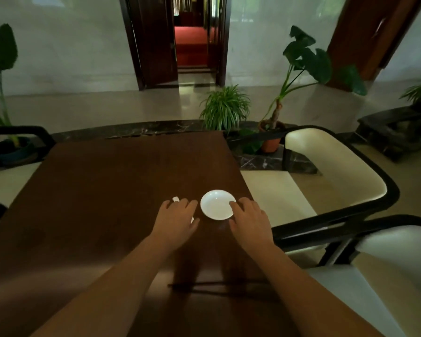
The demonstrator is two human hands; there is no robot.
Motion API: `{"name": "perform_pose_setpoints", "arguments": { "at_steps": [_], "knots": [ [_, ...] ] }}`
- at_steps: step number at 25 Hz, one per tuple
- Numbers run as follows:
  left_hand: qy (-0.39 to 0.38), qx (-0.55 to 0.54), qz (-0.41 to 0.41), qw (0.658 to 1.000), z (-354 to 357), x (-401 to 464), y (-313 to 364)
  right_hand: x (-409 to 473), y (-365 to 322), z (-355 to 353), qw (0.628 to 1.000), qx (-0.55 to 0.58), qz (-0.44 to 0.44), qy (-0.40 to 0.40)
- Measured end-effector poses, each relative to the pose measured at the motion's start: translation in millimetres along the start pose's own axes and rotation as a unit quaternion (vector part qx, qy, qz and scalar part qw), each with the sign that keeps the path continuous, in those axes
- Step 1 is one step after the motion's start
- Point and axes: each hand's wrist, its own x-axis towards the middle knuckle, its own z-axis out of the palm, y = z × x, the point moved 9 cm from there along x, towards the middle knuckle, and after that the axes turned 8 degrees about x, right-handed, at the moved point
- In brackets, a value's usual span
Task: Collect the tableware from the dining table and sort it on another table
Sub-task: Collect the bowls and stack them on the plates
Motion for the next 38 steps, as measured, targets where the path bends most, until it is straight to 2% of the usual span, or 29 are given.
{"name": "perform_pose_setpoints", "arguments": {
  "at_steps": [5,10,13,15,19,22,24,25,27,28,29,35,37,38],
  "knots": [
    [-0.043,0.032,0.099,0.994,68.5,50.4,42.5,38.8,21.5,73.7,0.994,0.004,-0.066,-0.092],
    [-0.054,-0.019,0.082,0.995,103.1,60.9,48.5,47.6,34.4,90.2,0.993,-0.004,-0.103,-0.06],
    [-0.027,-0.045,0.085,0.995,102.9,63.0,43.9,48.5,34.5,90.3,0.989,-0.012,-0.144,-0.042],
    [0.021,-0.066,0.097,0.993,87.7,58.3,44.0,44.9,31.0,86.3,0.987,0.011,-0.156,-0.025],
    [0.133,-0.088,0.13,0.979,52.7,32.4,40.8,27.9,25.9,64.5,0.981,0.122,-0.13,0.081],
    [0.157,-0.115,0.122,0.973,32.9,4.8,32.1,12.8,31.0,61.6,0.968,0.231,-0.043,0.085],
    [0.174,-0.128,0.119,0.969,18.6,-19.4,25.1,-0.6,41.3,59.2,0.93,0.351,0.08,0.071],
    [0.179,-0.13,0.123,0.967,12.0,-32.5,22.3,-8.9,43.1,62.4,0.886,0.438,0.149,0.039],
    [0.189,-0.126,0.135,0.964,-0.4,-61.8,18.1,-31.1,25.6,74.6,0.729,0.632,0.257,-0.06],
    [0.193,-0.118,0.143,0.964,-5.8,-76.6,16.3,-43.1,11.4,76.7,0.666,0.685,0.279,-0.098],
    [0.195,-0.113,0.147,0.963,-10.5,-93.8,13.5,-55.9,-3.2,74.8,0.638,0.707,0.278,-0.123],
    [0.157,-0.151,0.109,0.97,-20.4,-183.0,-8.4,-121.4,-62.1,62.6,0.683,0.669,0.251,-0.154],
    [0.118,-0.202,0.055,0.971,-20.9,-208.7,-19.7,-141.6,-76.0,55.9,0.69,0.659,0.262,-0.145],
    [0.1,-0.247,-0.001,0.964,-21.1,-221.0,-31.9,-151.1,-81.9,51.9,0.69,0.658,0.266,-0.142]
  ]
}}
